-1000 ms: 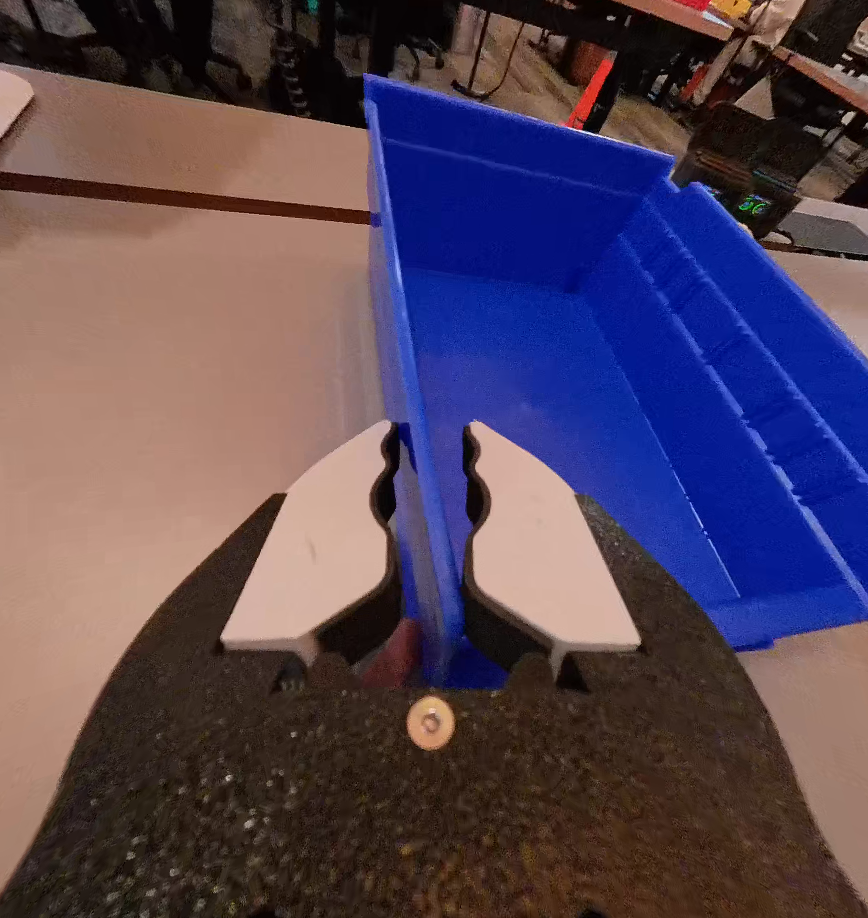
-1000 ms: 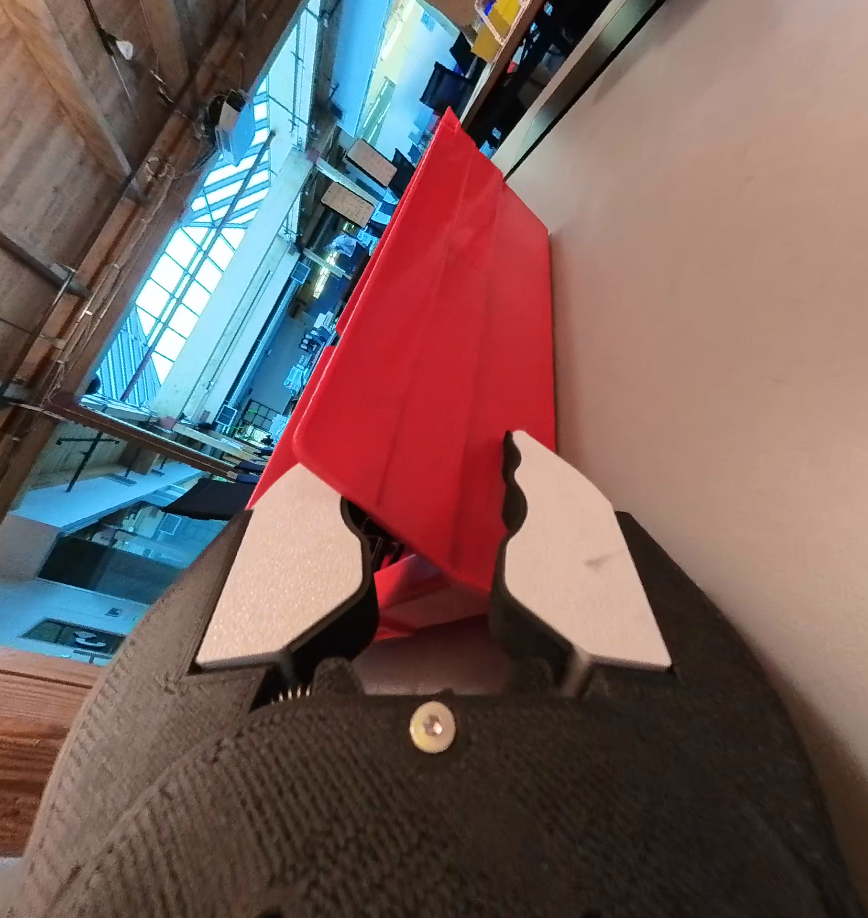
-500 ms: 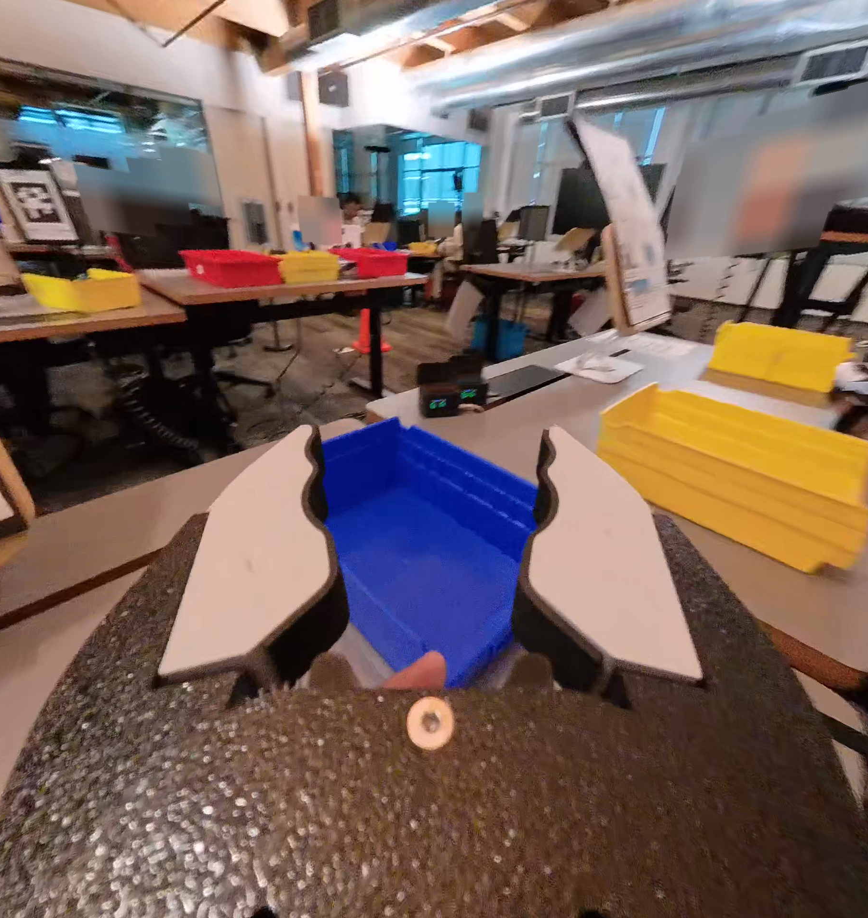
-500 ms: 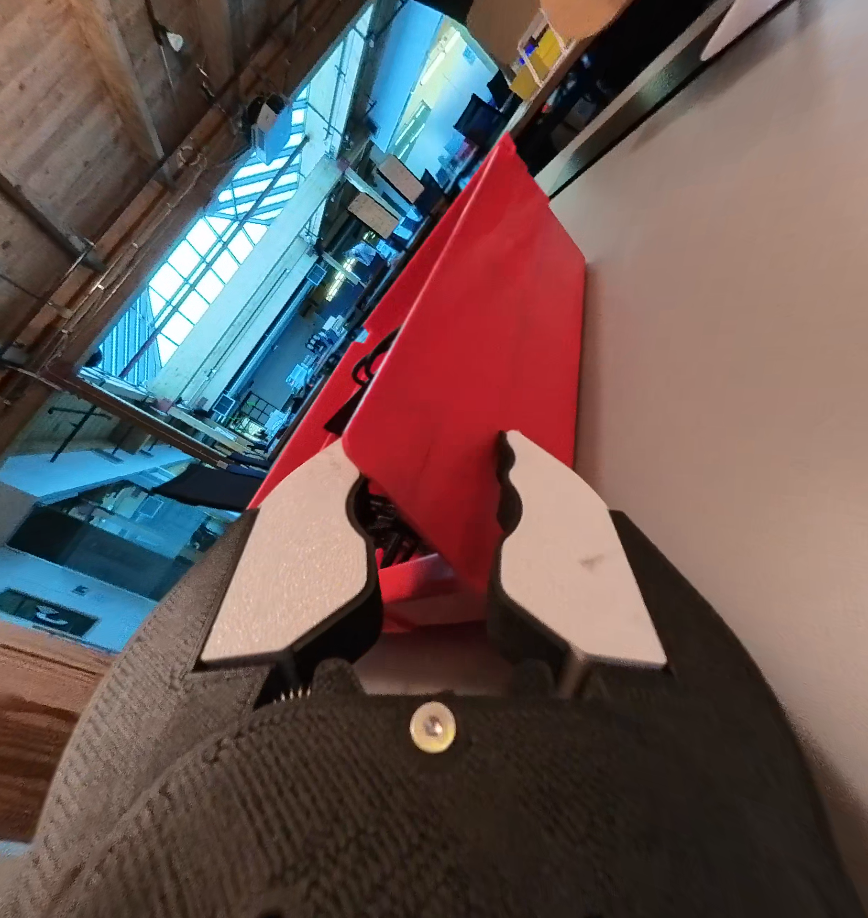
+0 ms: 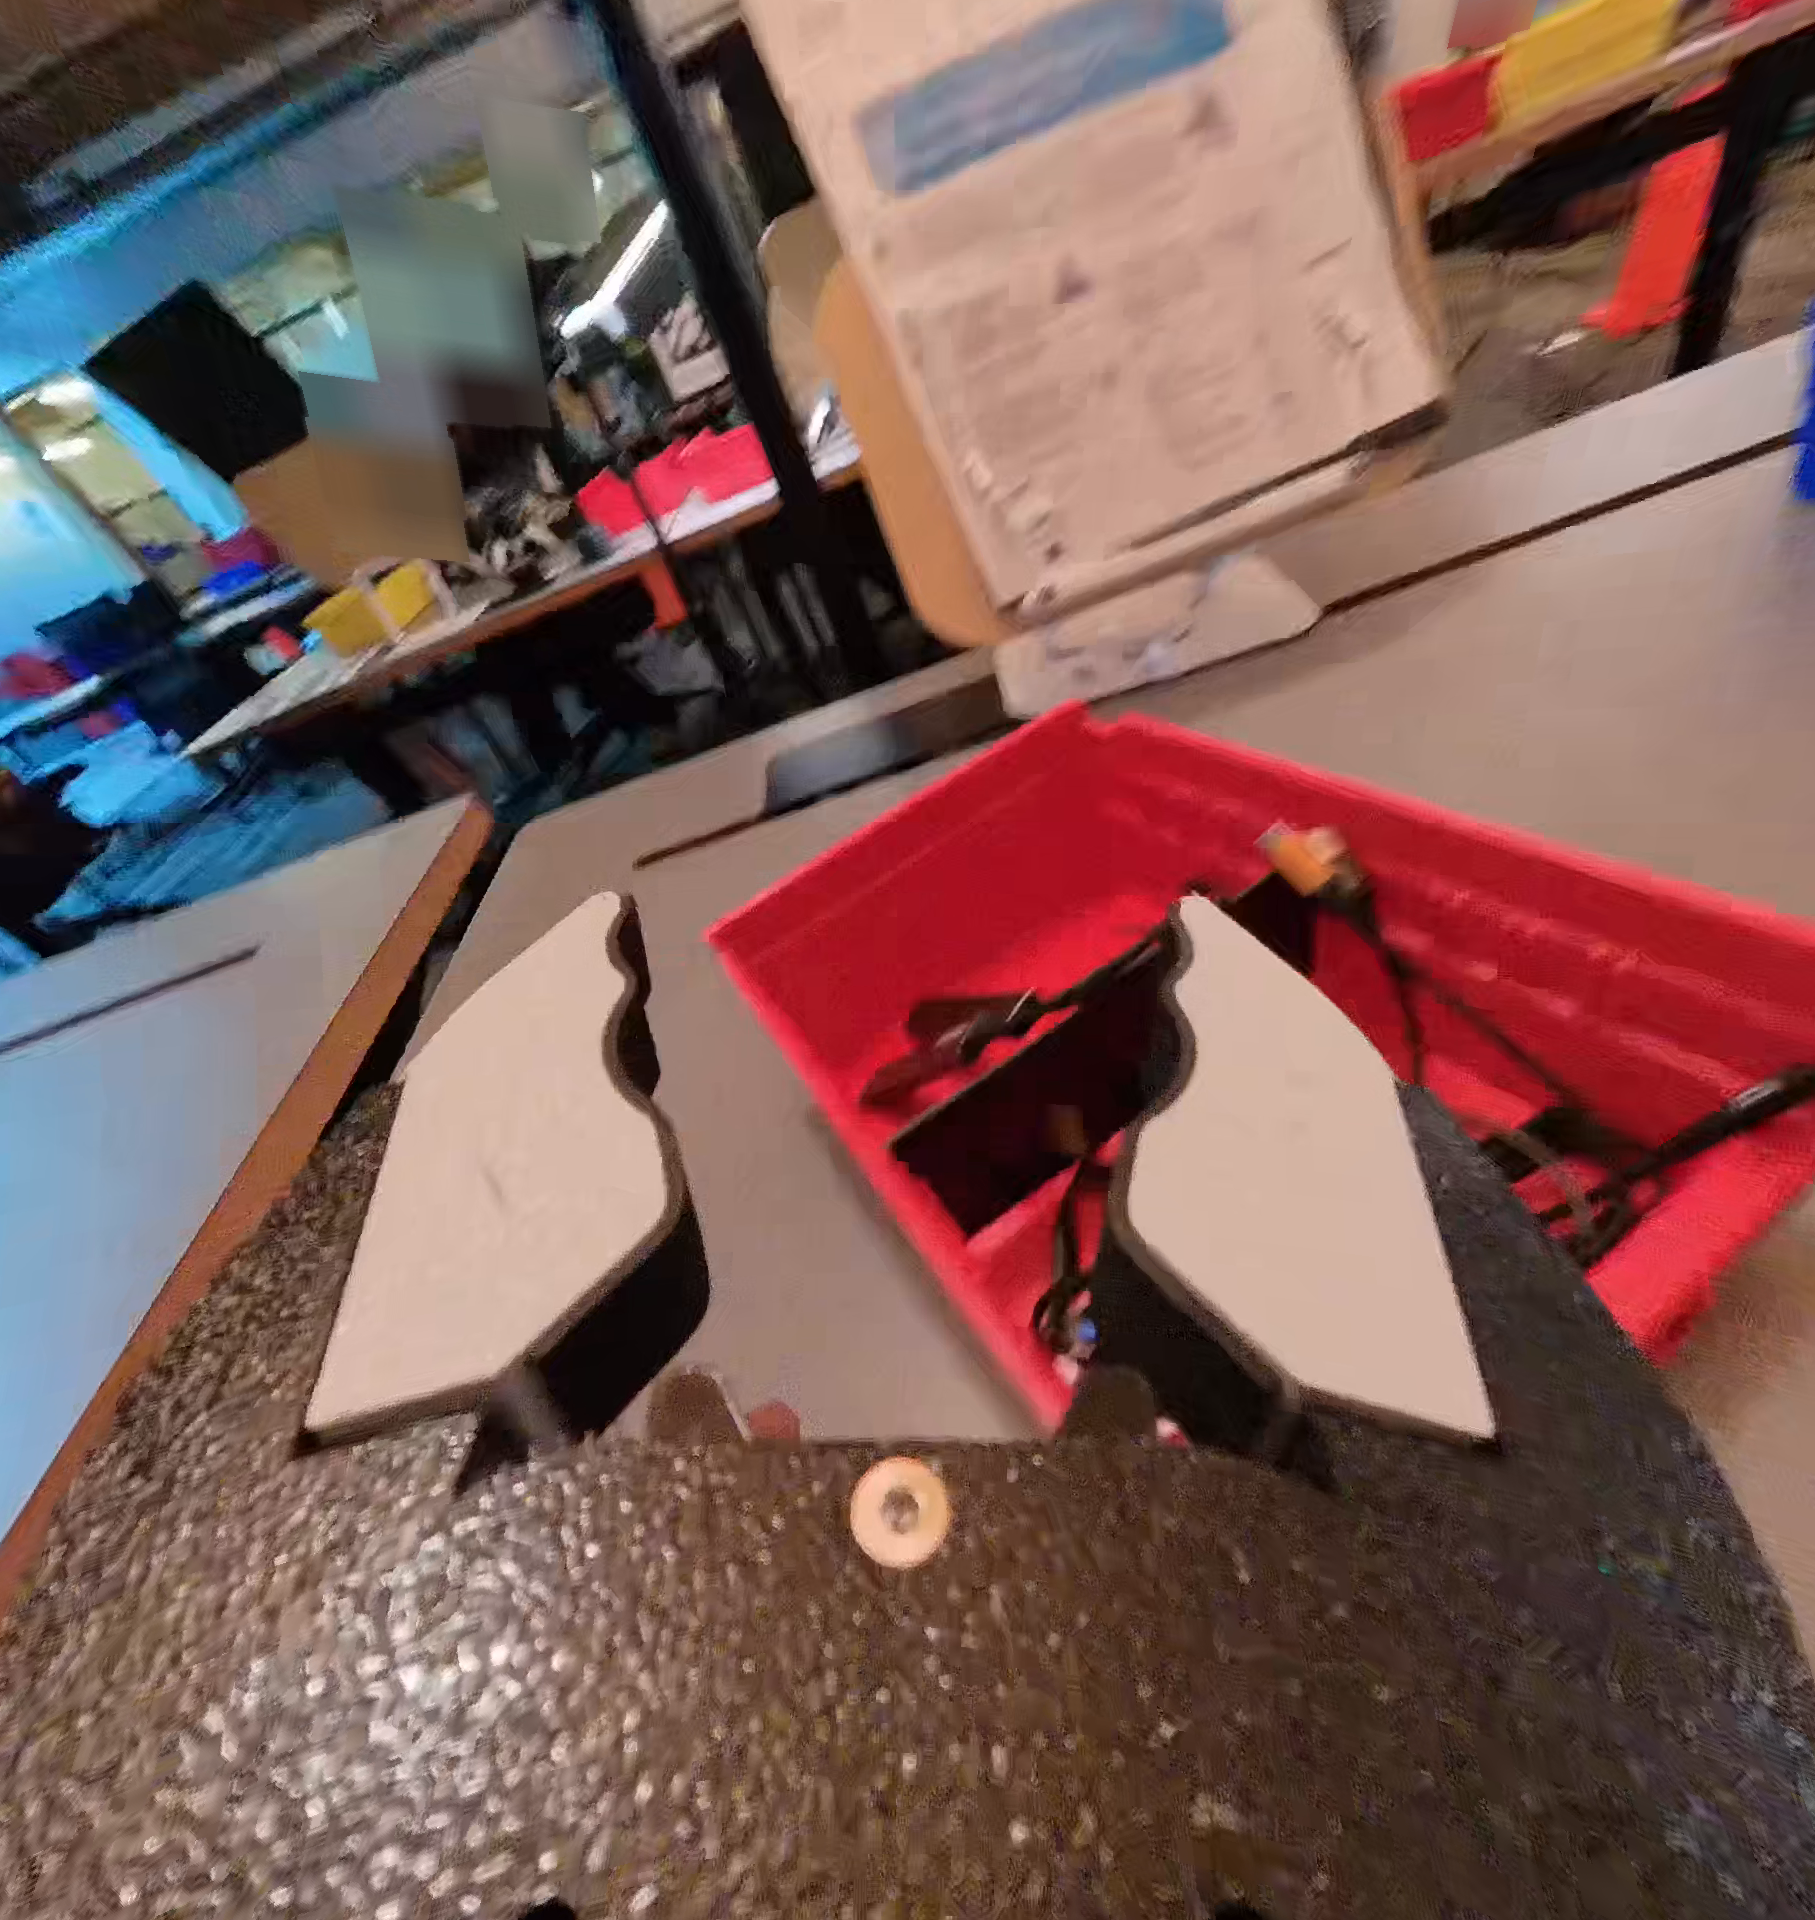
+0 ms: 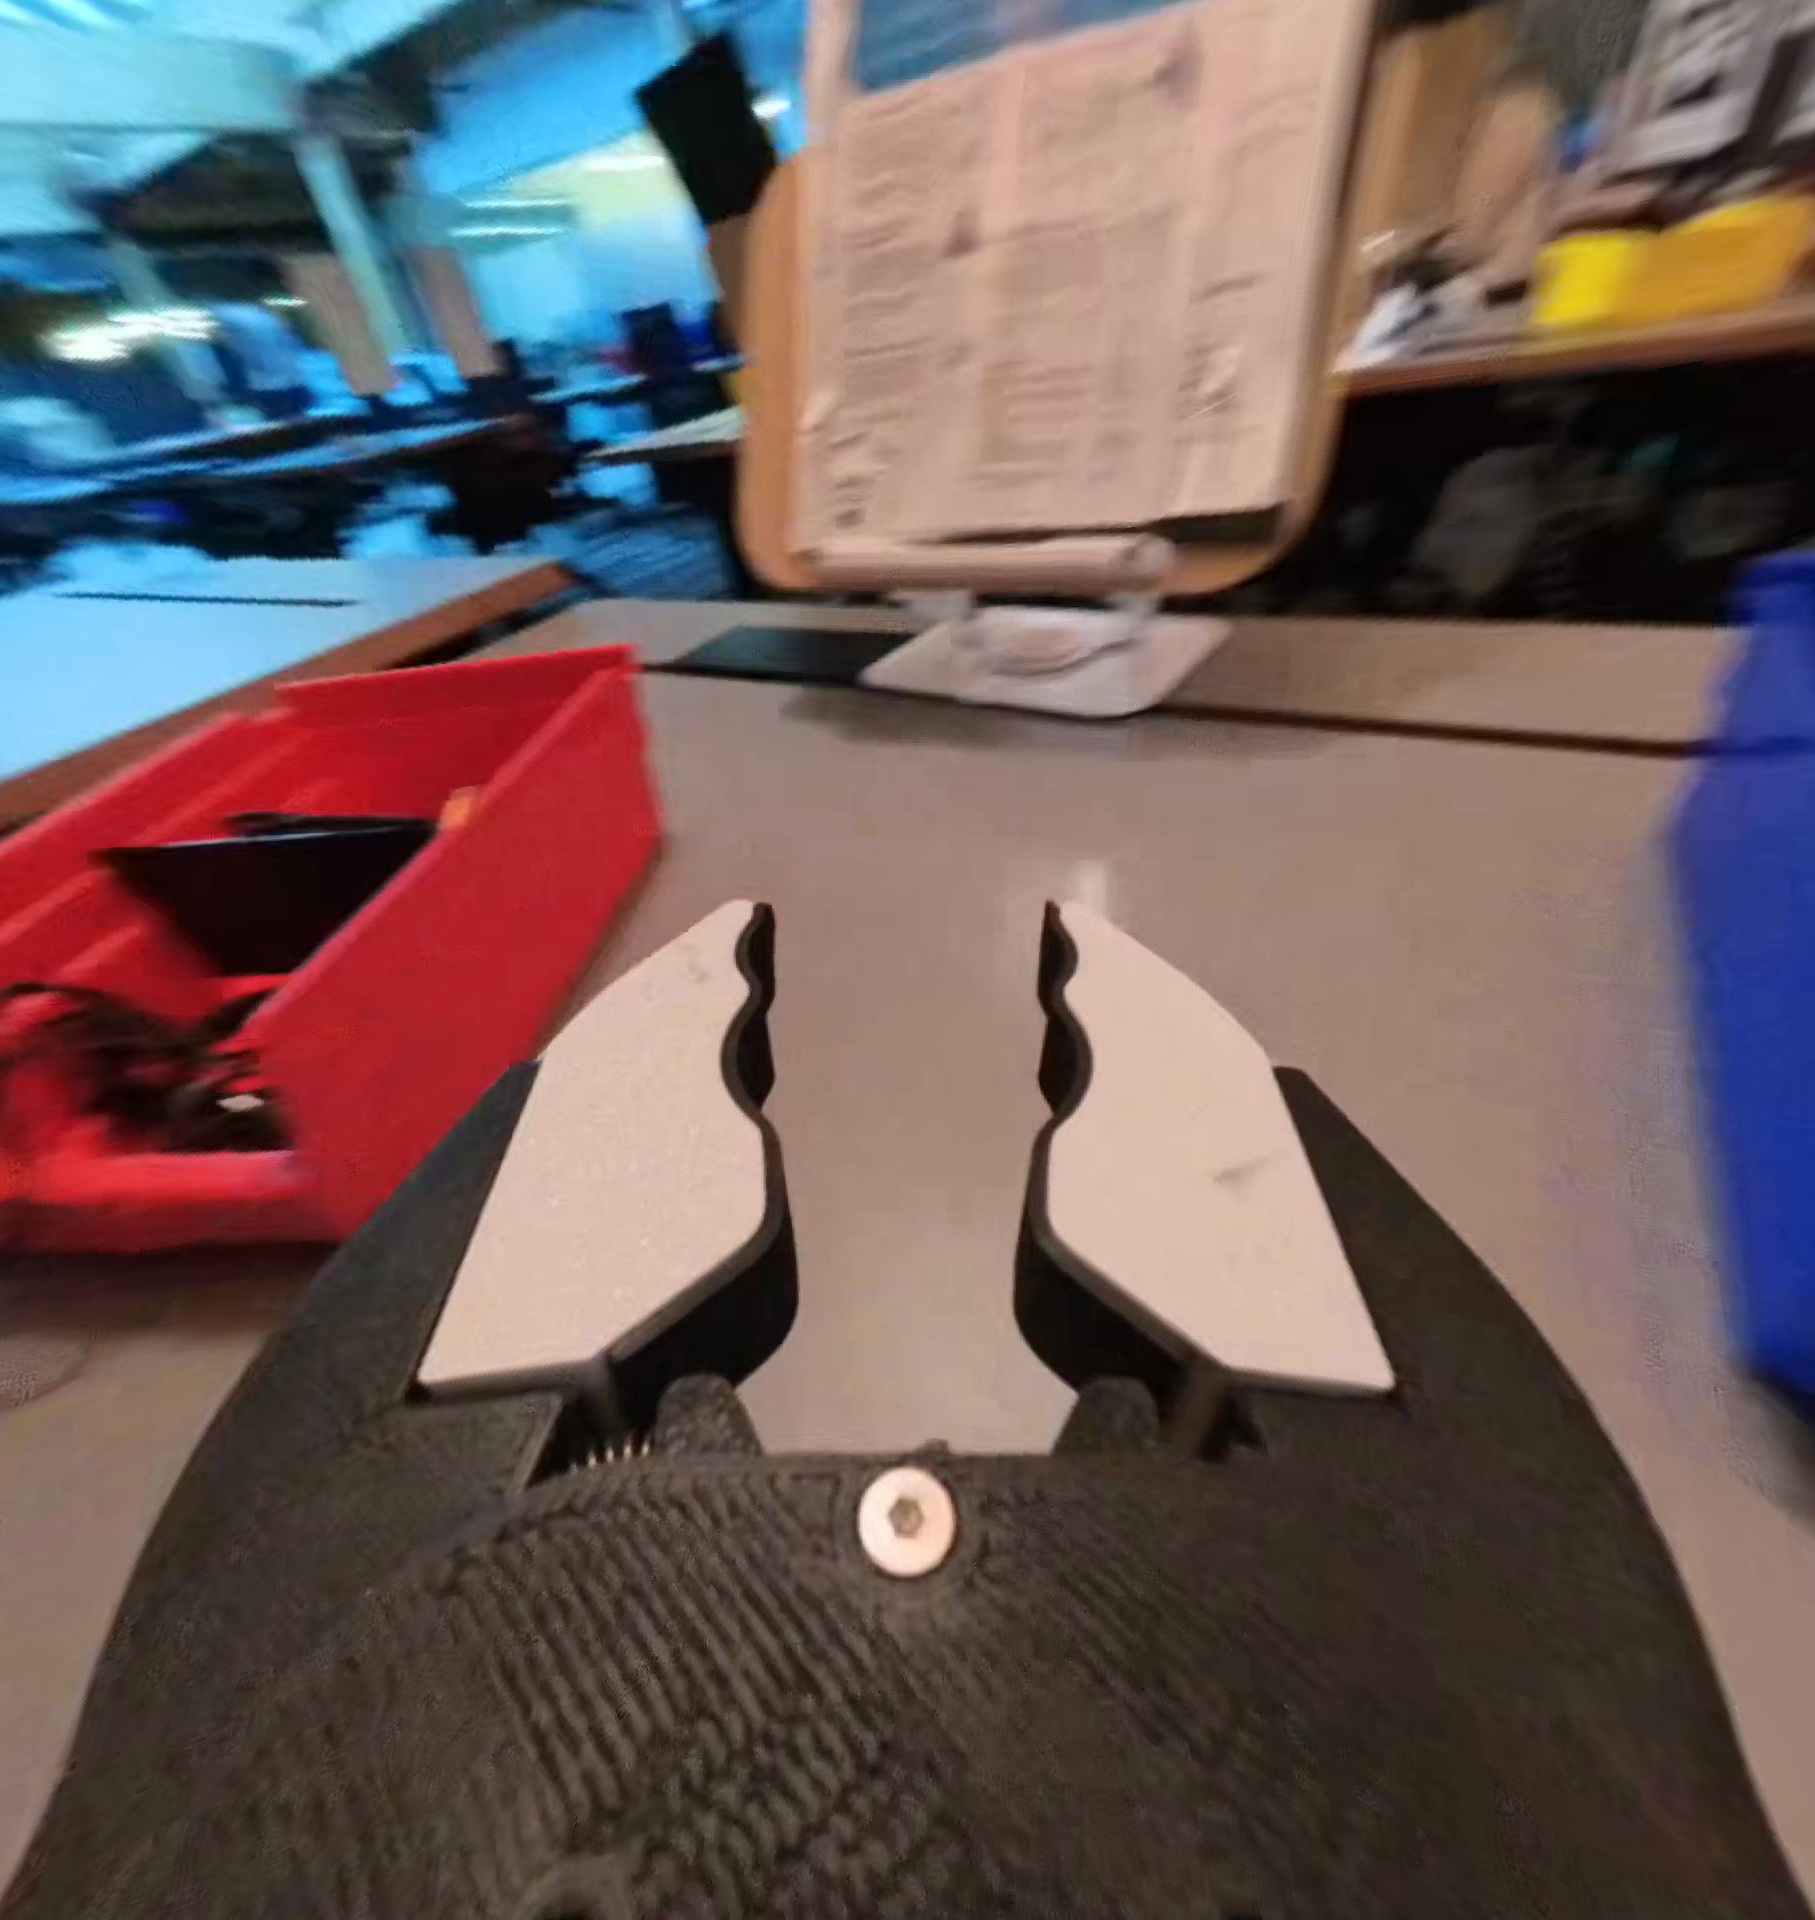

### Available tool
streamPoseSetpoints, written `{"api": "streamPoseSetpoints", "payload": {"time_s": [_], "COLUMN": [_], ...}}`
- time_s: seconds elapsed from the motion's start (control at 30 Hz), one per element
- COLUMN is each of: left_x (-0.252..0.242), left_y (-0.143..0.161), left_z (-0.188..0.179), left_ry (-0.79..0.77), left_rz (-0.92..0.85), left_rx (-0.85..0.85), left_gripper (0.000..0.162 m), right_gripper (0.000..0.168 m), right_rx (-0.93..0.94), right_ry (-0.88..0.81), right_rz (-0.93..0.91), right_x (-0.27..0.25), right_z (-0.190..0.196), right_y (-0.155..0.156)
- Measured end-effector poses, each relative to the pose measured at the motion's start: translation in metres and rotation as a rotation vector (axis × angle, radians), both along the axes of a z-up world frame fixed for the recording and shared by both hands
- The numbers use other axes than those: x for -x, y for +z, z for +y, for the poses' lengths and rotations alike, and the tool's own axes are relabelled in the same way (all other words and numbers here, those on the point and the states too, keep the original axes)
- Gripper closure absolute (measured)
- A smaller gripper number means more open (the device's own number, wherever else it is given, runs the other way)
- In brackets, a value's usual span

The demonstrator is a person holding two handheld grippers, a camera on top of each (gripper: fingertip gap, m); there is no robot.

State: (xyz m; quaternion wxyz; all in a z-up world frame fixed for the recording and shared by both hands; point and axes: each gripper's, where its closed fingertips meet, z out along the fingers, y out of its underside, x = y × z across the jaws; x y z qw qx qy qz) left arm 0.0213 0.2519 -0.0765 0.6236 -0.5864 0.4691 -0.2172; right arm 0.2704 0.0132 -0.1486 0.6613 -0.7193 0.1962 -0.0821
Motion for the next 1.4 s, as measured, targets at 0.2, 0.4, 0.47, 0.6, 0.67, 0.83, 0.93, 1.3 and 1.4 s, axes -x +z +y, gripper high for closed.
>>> {"api": "streamPoseSetpoints", "payload": {"time_s": [0.2, 0.4, 0.47, 0.6, 0.67, 0.83, 0.93, 1.3, 1.4], "left_x": [0.068, 0.051, 0.048, 0.052, 0.051, 0.037, 0.018, -0.003, -0.019], "left_y": [-0.096, -0.109, -0.101, -0.108, -0.088, -0.142, -0.164, -0.139, -0.139], "left_z": [0.026, 0.010, 0.006, 0.002, -0.012, -0.027, -0.032, 0.076, 0.102], "left_ry": [0.057, -0.076, -0.080, 0.034, 0.003, 0.114, 0.091, 0.219, 0.187], "left_rz": [0.071, -0.190, -0.226, -0.146, -0.230, 0.054, 0.071, -0.243, -0.268], "left_rx": [0.307, 0.582, 0.582, 0.647, 0.570, 0.612, 0.615, 0.680, 0.684], "left_gripper": [0.069, 0.102, 0.104, 0.083, 0.087, 0.063, 0.080, 0.158, 0.155], "right_gripper": [0.091, 0.095, 0.098, 0.107, 0.115, 0.157, 0.168, 0.157, 0.153], "right_rx": [0.093, 0.195, 0.216, 0.199, 0.173, 0.110, 0.084, 0.003, 0.040], "right_ry": [-0.386, -0.437, -0.444, -0.490, -0.469, -0.356, -0.369, -0.347, -0.364], "right_rz": [-0.150, -0.141, -0.146, -0.173, -0.194, -0.189, -0.223, -0.238, -0.312], "right_x": [-0.112, -0.147, -0.153, -0.169, -0.170, -0.165, -0.163, -0.162, -0.156], "right_z": [-0.100, -0.114, -0.113, -0.114, -0.107, -0.082, -0.079, -0.072, -0.069], "right_y": [0.004, -0.027, -0.030, -0.027, -0.025, -0.032, -0.031, -0.030, -0.029]}}
